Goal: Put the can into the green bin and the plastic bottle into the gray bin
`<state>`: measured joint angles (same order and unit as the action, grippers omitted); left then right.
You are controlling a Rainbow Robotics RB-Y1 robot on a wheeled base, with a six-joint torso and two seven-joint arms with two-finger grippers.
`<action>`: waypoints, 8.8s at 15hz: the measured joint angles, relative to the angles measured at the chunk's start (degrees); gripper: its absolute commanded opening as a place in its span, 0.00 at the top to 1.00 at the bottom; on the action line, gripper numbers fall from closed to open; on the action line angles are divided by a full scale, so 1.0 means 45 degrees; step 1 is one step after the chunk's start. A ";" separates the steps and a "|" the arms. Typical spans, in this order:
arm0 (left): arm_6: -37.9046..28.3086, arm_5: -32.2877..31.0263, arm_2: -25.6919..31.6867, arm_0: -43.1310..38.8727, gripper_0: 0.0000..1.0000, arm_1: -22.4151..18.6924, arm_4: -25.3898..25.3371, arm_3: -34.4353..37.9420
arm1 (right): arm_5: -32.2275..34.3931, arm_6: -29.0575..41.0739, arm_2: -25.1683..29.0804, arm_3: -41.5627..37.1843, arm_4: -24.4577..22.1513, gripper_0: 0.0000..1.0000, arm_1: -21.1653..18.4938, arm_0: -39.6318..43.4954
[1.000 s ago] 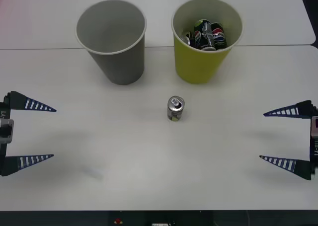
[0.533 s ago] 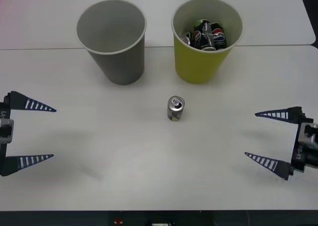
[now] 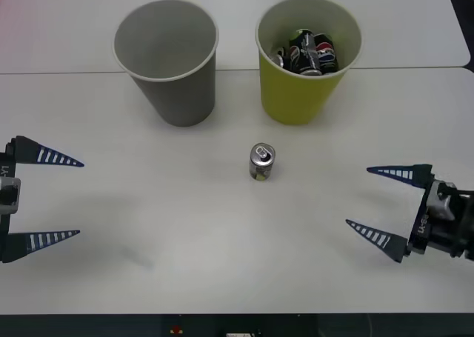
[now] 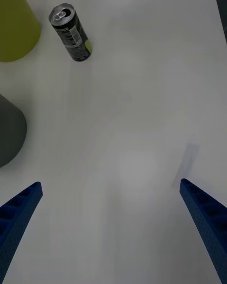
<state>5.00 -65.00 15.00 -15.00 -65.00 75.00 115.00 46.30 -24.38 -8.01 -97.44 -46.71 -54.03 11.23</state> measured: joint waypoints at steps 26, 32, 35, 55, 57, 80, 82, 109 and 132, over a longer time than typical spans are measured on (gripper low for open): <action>0.0000 0.0000 0.0000 0.0000 0.00 0.0000 0.0000 0.0000 | 0.0357 -0.1421 -0.2434 0.6617 0.0191 0.00 0.5515 -0.5254; 0.0000 0.0000 0.0000 0.0000 0.00 0.0000 0.0000 0.0000 | 0.0166 -0.1666 -0.2807 0.8171 -0.0270 0.00 0.6647 -0.6630; 0.0000 0.0000 0.0000 0.0000 0.00 0.0000 0.0000 0.0000 | 0.0124 -0.1822 -0.2884 0.9083 -0.0302 0.00 0.7195 -0.7337; 0.0000 0.0000 0.0000 0.0000 0.00 0.0000 0.0000 0.0000 | 0.0334 -0.2204 -0.3046 0.9460 -0.0322 1.00 0.7397 -0.7852; 0.0000 0.0000 0.0000 0.0000 0.00 0.0000 0.0000 0.0000 | 0.0619 -0.2129 -0.3046 0.9437 -0.0322 1.00 0.7227 -0.7882; 0.0000 0.0000 0.0000 0.0000 0.00 0.0000 0.0000 0.0000 | -0.3322 0.8218 -0.6270 -0.0475 -0.0375 1.00 -0.1626 -0.7816; 0.0000 0.0000 0.0000 0.0000 0.00 0.0000 0.0000 0.0000 | -0.3451 0.9183 -0.6232 -0.1277 -0.0414 1.00 -0.2424 -0.7843; 0.0000 0.0000 0.0000 0.0000 0.00 0.0000 0.0000 0.0000 | 0.6434 2.2700 -0.0170 -0.1806 -0.9412 1.00 -0.2448 -1.1564; 0.0000 0.0000 0.0000 0.0000 0.00 0.0000 0.0000 0.0000 | 0.7867 2.1460 -0.5624 0.8829 -1.4364 0.00 0.3119 -2.0384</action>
<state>5.00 -65.00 15.00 -15.00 -65.00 75.00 115.00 81.70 72.19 -33.31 -57.71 -111.34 -39.99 -80.50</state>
